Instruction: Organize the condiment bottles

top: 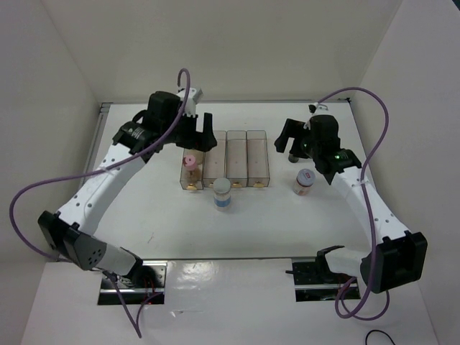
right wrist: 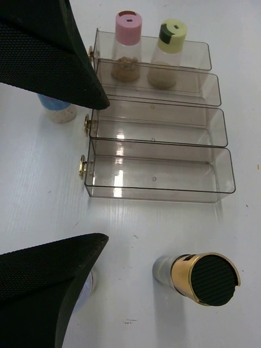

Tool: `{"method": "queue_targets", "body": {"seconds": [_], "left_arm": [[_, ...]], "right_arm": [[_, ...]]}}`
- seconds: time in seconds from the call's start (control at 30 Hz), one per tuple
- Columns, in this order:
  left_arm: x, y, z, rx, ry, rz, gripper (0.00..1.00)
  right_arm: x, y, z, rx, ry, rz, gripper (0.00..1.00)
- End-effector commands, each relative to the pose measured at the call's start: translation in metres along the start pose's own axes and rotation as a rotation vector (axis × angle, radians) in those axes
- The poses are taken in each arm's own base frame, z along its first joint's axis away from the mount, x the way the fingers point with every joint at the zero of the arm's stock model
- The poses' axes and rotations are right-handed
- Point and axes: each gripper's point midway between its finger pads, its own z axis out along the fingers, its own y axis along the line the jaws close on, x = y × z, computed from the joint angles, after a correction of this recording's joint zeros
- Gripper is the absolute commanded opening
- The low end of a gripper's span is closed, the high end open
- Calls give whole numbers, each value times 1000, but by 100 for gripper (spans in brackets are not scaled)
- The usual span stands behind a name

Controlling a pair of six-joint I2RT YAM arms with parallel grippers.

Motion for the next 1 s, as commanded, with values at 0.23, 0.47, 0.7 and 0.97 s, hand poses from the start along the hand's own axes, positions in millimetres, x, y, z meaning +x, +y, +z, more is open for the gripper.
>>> {"method": "queue_targets", "body": {"seconds": [0.23,0.47,0.7,0.97], "left_arm": [[79,-60,-7,307,95,203,99],[104,-59,8,266,123,242,99],[124,-58,32,184,190,283,99],[131,-53,48,120,203,280,99]], "right_arm": [[-7,4,-17,-33,-47,-30,98],[-9,4,-20,-37,-56,-39,98],[-3,0,-25,-24,-49,-39,98],[-6,-6,-35,0,-64,-34,98]]}}
